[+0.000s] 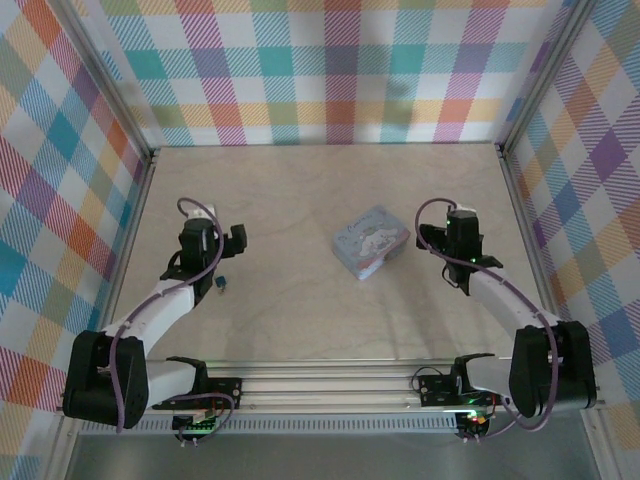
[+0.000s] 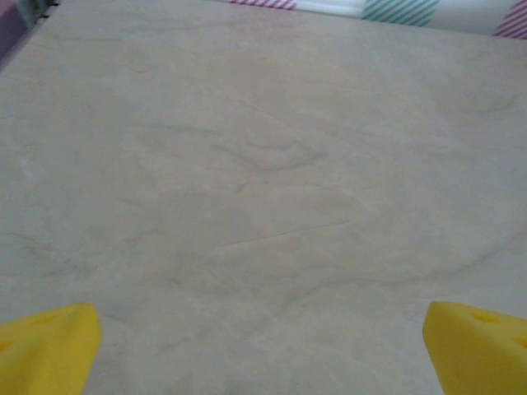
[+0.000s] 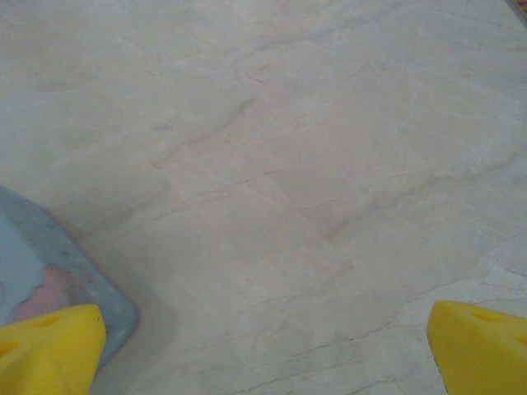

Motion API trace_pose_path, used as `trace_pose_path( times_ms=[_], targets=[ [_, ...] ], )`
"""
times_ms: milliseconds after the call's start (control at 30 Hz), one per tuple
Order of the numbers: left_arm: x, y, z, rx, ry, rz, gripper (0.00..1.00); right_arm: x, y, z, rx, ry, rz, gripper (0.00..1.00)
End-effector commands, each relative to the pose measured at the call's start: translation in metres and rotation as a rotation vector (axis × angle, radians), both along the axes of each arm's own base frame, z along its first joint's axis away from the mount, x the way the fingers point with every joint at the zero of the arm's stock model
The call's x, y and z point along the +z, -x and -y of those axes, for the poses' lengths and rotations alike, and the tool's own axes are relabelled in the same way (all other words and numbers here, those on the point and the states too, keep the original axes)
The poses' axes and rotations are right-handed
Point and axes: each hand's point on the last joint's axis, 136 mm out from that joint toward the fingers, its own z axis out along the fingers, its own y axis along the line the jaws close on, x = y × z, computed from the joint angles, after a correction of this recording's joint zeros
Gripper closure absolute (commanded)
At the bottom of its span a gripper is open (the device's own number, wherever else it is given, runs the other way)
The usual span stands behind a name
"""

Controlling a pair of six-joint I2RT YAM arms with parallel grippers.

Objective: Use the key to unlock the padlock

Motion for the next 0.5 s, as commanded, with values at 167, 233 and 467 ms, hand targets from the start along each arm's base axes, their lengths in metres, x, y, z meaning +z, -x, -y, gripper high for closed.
trace_pose_path(
  times_ms=[167,233,467],
  targets=[
    [-0.005,0.009,-0.041,0.153,0.015,0.193,0.0,0.016,-0.024,0.021,0.003,0.035,0.262,0.0],
    [-0.008,0.008,-0.04,0.15,0.031,0.221,0.0,0.015,-0.026,0.026,0.003,0.058,0.302,0.0],
    [-0.017,0.004,-0.027,0.062,0.017,0.225,0.0,-0.008,-0.027,0.027,0.04,0.001,0.357,0.0]
  ],
)
